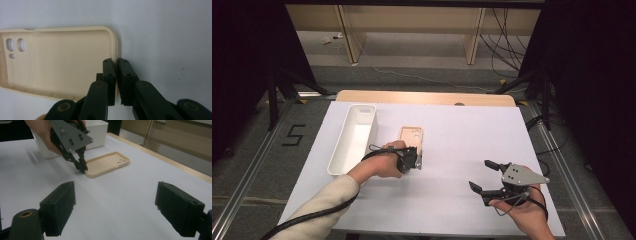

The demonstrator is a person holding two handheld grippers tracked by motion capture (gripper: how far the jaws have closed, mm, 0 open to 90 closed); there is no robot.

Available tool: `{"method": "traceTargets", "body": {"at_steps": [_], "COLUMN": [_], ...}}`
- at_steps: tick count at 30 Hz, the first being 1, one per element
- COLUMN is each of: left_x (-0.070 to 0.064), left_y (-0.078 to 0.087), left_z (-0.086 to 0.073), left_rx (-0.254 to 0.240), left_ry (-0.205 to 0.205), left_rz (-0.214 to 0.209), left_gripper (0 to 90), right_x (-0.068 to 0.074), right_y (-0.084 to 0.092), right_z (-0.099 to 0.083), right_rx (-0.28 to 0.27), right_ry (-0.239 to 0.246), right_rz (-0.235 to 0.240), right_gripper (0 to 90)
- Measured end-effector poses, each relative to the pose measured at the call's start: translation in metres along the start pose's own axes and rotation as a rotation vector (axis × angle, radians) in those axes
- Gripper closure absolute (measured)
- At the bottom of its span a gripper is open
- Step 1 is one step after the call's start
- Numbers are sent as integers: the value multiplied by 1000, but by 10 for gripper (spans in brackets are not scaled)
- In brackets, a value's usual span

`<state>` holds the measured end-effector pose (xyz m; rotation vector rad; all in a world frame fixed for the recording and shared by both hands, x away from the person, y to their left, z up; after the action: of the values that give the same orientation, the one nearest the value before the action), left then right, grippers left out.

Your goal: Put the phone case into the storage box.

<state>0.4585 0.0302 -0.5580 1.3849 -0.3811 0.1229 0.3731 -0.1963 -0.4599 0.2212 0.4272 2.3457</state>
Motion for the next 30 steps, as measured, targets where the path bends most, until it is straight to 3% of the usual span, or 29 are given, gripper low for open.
{"method": "traceTargets", "body": {"at_steps": [4,6,17,30], "left_x": [0,0,-1,1], "left_y": [0,0,1,8], "left_z": [0,0,1,1], "left_rx": [11,9,2,-8], "left_ry": [-4,-3,-7,-34], "left_rz": [-10,-12,-7,46], "left_gripper": [855,860,880,881], "right_x": [0,-1,-2,-2], "right_y": [0,3,2,2], "right_z": [1,-1,0,1], "right_rx": [-2,22,5,2], "right_ry": [2,4,5,2], "right_rz": [0,-4,-4,-8], "right_gripper": [178,179,179,179]}}
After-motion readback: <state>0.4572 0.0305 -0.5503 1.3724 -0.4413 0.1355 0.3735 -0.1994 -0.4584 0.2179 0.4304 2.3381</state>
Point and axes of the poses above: each handheld gripper's, and its own axes: y roughly backward along the jaws, z roughly out of its top, x roughly to its left, the point moved 10 cm from there along -y, roughly forward along the jaws, and after that the axes turned 8 degrees about -y, right-handed, at the moved point
